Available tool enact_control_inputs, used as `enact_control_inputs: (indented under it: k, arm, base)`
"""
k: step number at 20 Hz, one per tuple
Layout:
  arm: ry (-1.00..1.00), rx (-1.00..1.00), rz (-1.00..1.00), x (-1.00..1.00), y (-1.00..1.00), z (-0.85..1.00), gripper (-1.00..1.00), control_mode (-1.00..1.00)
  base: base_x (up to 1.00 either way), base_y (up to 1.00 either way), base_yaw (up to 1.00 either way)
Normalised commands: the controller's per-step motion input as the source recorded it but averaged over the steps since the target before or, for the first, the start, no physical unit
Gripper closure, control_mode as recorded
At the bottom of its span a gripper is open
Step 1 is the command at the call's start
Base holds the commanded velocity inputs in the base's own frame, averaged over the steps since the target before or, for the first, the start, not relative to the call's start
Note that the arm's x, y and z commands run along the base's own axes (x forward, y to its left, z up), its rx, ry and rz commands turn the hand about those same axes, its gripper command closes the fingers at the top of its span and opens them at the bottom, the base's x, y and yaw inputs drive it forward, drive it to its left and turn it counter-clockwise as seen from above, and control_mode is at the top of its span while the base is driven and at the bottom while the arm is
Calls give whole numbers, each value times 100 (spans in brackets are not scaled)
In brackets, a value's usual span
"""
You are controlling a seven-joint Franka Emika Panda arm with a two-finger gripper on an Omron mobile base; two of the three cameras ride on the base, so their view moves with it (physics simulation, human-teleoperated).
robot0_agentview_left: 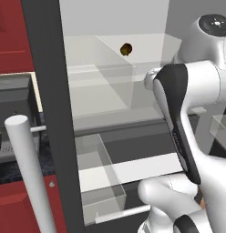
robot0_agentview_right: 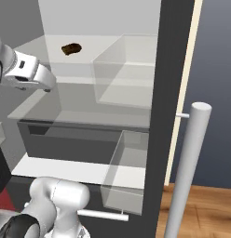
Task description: Place the cold items (sweet potato and peach) from the fridge in one tupperware on the dining counter. Place the warm items (hot dog and kebab skewer) in the stove area in another tupperware.
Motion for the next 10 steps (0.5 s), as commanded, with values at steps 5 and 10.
enact_control_inputs:
  k: [5,10]
  arm:
    - [-4,10,-8,56,12,26,-100,-100]
    - [-2,6,-8,71,6,3,-100,-100]
  base:
    - [0,0,0]
    - [0,0,0]
